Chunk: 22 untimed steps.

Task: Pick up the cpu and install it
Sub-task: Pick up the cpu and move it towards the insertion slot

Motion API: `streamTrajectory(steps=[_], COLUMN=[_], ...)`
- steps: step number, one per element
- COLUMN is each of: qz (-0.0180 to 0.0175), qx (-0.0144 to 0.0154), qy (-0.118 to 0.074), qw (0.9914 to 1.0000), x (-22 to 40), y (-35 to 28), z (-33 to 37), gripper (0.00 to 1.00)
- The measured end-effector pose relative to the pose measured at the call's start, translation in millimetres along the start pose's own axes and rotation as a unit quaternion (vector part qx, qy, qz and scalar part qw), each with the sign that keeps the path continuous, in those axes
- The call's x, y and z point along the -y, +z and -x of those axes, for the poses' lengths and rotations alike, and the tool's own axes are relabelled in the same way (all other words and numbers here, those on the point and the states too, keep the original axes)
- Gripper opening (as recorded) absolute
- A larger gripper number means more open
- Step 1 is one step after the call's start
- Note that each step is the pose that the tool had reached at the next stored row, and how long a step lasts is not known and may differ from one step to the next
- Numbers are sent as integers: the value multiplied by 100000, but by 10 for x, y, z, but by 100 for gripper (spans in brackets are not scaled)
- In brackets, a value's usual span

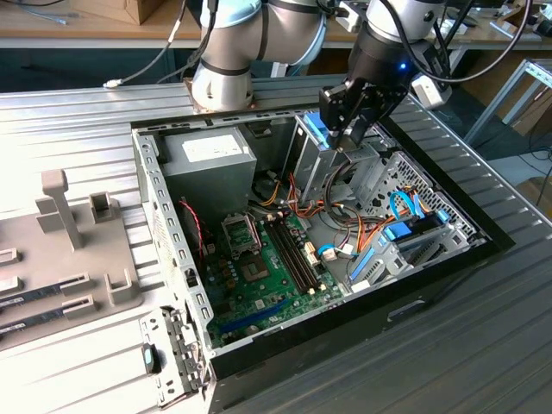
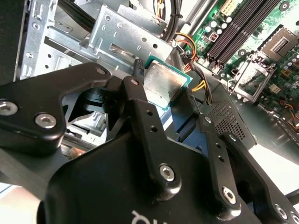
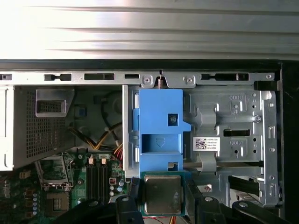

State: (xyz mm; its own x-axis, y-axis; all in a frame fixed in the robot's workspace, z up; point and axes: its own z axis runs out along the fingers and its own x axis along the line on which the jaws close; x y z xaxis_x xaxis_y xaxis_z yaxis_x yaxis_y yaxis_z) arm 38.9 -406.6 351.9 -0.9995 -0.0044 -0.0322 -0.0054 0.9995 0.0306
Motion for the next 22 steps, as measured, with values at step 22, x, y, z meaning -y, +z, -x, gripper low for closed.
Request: streamTrajectory(steps=[22], qz=[-2], qx=[-1], qy=[2], qw=[100000], x=[8], y=[1], z=[-153], gripper=[47])
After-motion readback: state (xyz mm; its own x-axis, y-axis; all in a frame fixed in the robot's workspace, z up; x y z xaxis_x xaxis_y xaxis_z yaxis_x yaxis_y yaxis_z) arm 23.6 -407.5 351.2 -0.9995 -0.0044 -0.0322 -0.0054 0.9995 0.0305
